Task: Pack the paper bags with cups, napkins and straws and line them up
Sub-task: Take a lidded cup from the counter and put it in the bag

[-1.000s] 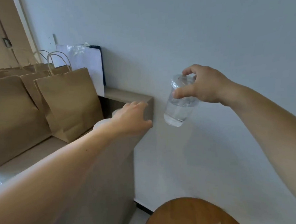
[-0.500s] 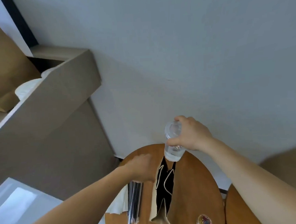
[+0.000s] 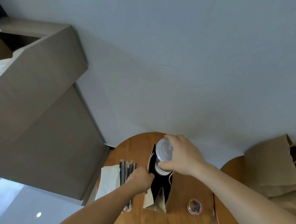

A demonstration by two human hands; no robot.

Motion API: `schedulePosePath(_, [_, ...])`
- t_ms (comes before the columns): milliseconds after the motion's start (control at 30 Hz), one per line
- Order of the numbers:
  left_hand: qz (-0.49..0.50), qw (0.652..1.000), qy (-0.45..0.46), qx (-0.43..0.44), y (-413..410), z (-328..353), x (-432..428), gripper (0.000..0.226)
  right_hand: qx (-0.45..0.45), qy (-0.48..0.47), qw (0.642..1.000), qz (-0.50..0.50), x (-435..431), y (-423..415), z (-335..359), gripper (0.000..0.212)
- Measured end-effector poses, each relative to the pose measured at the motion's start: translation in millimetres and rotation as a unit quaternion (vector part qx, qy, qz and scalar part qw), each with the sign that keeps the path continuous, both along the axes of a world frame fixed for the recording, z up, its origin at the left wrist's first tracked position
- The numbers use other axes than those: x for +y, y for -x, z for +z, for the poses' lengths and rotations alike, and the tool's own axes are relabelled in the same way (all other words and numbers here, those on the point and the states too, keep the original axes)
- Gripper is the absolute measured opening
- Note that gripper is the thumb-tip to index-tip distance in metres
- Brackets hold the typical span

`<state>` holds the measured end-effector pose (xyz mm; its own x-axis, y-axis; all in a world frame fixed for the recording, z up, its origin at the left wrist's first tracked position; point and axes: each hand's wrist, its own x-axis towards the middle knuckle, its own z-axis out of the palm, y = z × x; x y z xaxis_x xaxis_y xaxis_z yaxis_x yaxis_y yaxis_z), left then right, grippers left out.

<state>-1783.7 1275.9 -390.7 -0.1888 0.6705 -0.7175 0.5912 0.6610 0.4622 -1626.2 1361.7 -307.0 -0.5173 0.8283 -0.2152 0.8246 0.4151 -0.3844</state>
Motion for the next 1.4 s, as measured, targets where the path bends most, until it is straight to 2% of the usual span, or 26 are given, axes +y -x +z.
schedulePosePath(200, [-0.012,1.000,-0.019,-0.022,8,-8,-3,0.030,-0.085,-0.021,0.986,0.145,-21,-13,-28,0.098])
schedulePosePath(367, [-0.026,0.999,-0.025,-0.015,9,-11,-11,0.027,-0.178,-0.001,0.970,0.167,-34,5,-59,0.101])
schedulePosePath(433, [-0.041,0.998,-0.037,0.004,9,-10,-11,0.027,-0.236,-0.056,0.947,0.211,-43,16,-74,0.093])
schedulePosePath(533, [-0.064,0.996,-0.054,0.045,12,-10,-6,0.026,-0.333,-0.141,0.888,0.286,-53,31,-94,0.074])
schedulePosePath(633, [-0.094,0.989,-0.071,0.084,13,-10,-1,0.017,-0.381,-0.126,0.867,0.295,-51,38,-113,0.070])
schedulePosePath(800, [-0.108,0.988,-0.079,0.073,13,-14,1,0.019,-0.333,0.014,0.929,0.159,-38,45,-143,0.077])
schedulePosePath(933, [-0.099,0.988,-0.082,0.087,21,-22,2,0.021,-0.313,0.096,0.942,0.078,-26,41,-185,0.102])
schedulePosePath(1033, [-0.090,0.989,-0.078,0.089,23,-27,2,0.023,-0.308,0.093,0.944,0.068,-24,39,-216,0.103])
schedulePosePath(1167, [-0.108,0.986,-0.078,0.104,20,-29,3,0.023,-0.305,0.063,0.947,0.080,-27,33,-239,0.094])
schedulePosePath(1300, [-0.123,0.981,-0.089,0.118,15,-29,0,0.026,-0.298,0.038,0.951,0.079,-27,31,-245,0.089])
schedulePosePath(1400, [-0.138,0.978,-0.091,0.125,12,-28,1,0.027,-0.277,0.065,0.957,0.052,-23,31,-242,0.089])
